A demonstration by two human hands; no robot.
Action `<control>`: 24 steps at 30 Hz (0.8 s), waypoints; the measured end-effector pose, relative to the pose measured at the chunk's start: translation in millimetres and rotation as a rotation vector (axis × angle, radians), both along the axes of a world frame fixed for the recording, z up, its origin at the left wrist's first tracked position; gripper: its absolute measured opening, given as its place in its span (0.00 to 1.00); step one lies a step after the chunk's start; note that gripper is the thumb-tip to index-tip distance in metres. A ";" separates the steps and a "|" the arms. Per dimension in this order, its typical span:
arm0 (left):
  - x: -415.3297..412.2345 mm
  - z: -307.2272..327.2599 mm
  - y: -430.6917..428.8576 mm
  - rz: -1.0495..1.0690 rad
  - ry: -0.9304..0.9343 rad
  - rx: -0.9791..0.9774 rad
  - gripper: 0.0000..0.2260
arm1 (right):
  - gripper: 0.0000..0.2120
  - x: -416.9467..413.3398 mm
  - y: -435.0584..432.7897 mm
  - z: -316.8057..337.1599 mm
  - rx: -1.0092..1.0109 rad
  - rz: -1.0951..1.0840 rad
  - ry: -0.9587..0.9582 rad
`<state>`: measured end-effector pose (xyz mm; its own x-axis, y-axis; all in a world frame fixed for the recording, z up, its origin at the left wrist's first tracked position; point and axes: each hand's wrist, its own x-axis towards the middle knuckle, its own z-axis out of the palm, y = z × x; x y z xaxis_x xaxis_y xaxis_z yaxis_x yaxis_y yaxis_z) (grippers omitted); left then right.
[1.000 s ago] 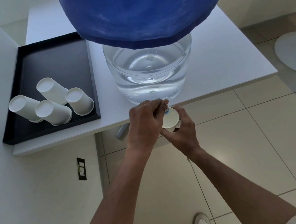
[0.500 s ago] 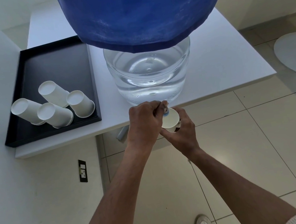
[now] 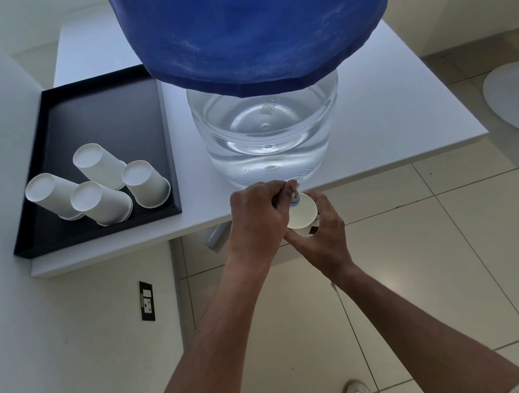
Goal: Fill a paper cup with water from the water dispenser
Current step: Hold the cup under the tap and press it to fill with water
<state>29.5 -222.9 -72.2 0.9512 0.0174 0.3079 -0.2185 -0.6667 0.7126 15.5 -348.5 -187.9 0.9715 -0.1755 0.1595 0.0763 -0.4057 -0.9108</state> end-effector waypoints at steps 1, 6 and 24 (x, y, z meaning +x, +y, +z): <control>0.2 0.1 0.0 0.000 -0.004 0.008 0.12 | 0.32 -0.2 -0.4 0.0 0.001 0.001 -0.001; 0.1 -0.1 1.0 -0.003 0.006 0.003 0.11 | 0.32 0.6 -1.3 0.1 -0.001 -0.004 0.007; -2.2 0.0 0.2 0.003 -0.025 -0.010 0.11 | 0.31 -2.5 1.1 -0.9 -0.019 -0.006 0.012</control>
<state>27.3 -222.7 -72.2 0.9434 0.0230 0.3310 -0.2342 -0.6604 0.7134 13.0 -347.4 -188.8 0.9722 -0.1785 0.1514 0.0631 -0.4232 -0.9039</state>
